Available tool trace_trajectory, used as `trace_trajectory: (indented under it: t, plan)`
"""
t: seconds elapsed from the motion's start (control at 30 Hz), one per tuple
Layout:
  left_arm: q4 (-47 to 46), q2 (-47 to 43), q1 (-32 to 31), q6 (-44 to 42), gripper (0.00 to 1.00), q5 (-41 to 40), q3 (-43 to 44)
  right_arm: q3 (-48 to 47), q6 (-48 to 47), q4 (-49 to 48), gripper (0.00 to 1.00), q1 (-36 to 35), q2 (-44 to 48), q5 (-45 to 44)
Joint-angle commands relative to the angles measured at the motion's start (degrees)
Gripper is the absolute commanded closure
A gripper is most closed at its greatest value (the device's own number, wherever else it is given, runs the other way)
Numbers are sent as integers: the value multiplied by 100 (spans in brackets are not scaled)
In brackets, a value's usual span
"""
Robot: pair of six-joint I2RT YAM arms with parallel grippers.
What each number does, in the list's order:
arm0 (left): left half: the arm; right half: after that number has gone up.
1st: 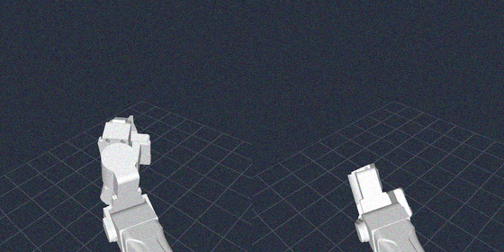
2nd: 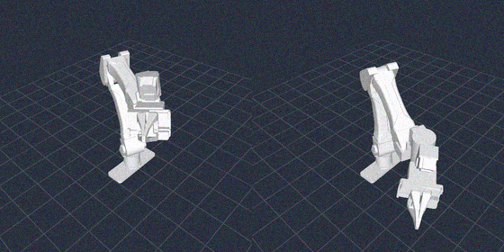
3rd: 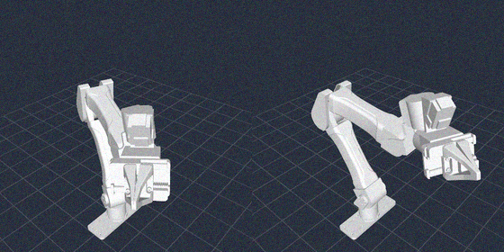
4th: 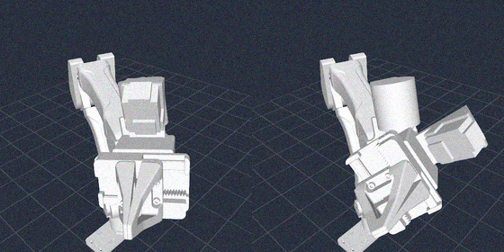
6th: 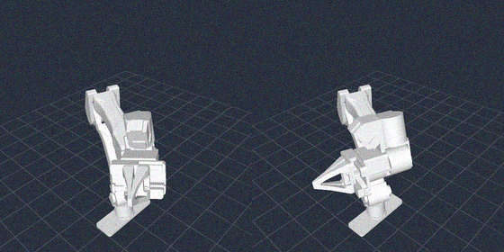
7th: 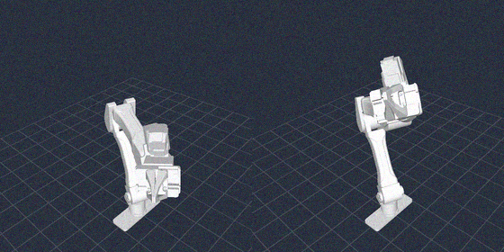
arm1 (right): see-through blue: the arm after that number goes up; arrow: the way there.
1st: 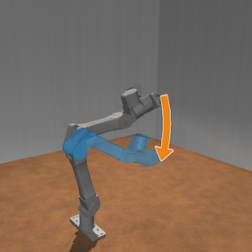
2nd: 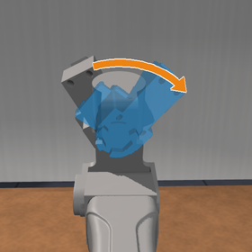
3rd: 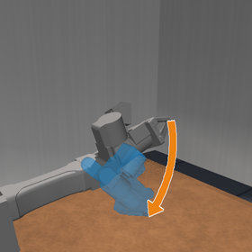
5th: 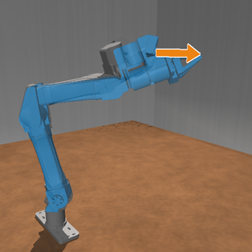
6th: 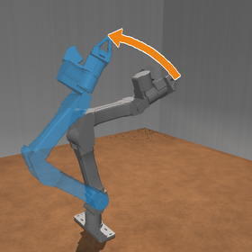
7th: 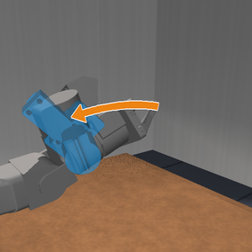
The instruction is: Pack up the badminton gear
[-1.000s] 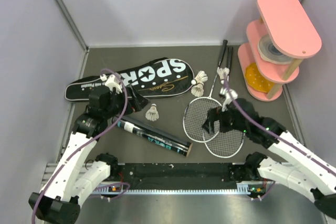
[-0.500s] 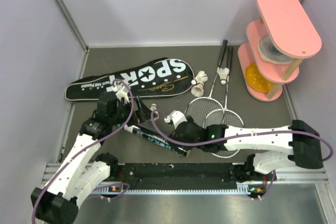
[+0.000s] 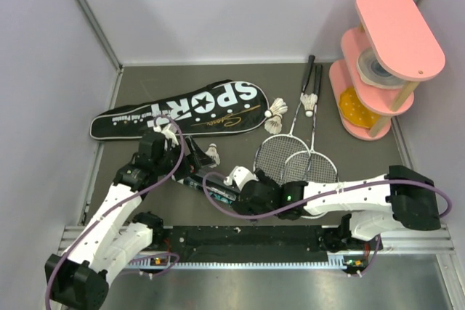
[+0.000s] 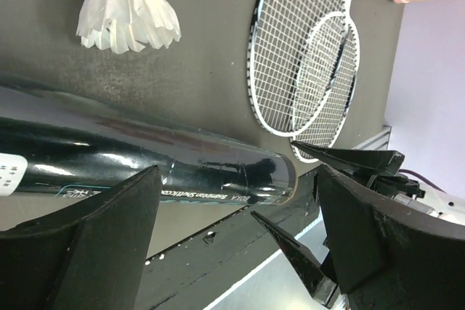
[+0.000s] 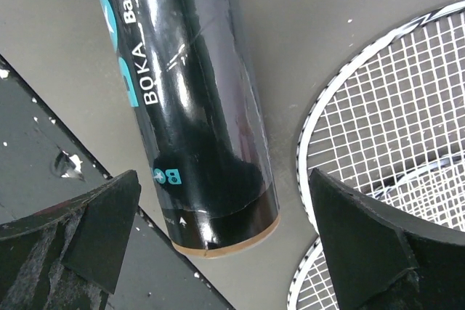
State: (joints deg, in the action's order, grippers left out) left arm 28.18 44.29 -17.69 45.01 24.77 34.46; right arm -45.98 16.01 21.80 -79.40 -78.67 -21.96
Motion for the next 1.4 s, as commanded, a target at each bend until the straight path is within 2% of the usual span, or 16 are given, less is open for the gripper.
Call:
trace_trajectory:
  t: [0.0, 0.2, 0.27, 0.37, 0.6, 0.8, 0.9, 0.97, 1.03, 1.17, 1.27, 1.37]
  plan:
    - [-156, 272, -6, -230, 9, 44, 289, 343, 51, -712, 1, -85, 177, 60]
    - [-182, 221, -15, -309, 10, 177, 325, 379, -36, -871, 3, -85, 45, -63]
    - [-182, 98, -15, -370, 10, 168, 325, 361, -45, -888, 7, -85, -34, -54]
    - [-208, -122, -6, -484, 11, 247, 377, 361, -72, -958, 14, -85, -87, -46]
    - [-199, -430, -6, -1055, 11, 458, 667, 361, -107, -967, 41, -94, 36, -28]
    - [-304, -711, -15, -1478, 12, 572, 861, 484, 183, -844, 54, -76, 650, 182]
    - [-436, -895, -41, -1627, 14, 704, 887, 572, 428, -783, 57, 99, 1239, 568]
    - [-454, -975, -111, -1776, 15, 722, 887, 668, 578, -783, 58, 440, 1642, 1320]
    - [-463, -1124, -252, -1864, 18, 678, 852, 713, 920, -765, 60, 661, 1898, 1588]
    - [-428, -1309, -585, -2119, 22, -4, 782, 783, 1185, -721, 61, 1057, 2417, 2430]
    - [-235, -1283, -823, -2216, 23, -403, 756, 792, 1159, -678, 63, 1338, 2480, 2486]
    - [-392, -1134, -964, -1945, 23, -158, 598, 836, 958, -817, 64, 1637, 2375, 2591]
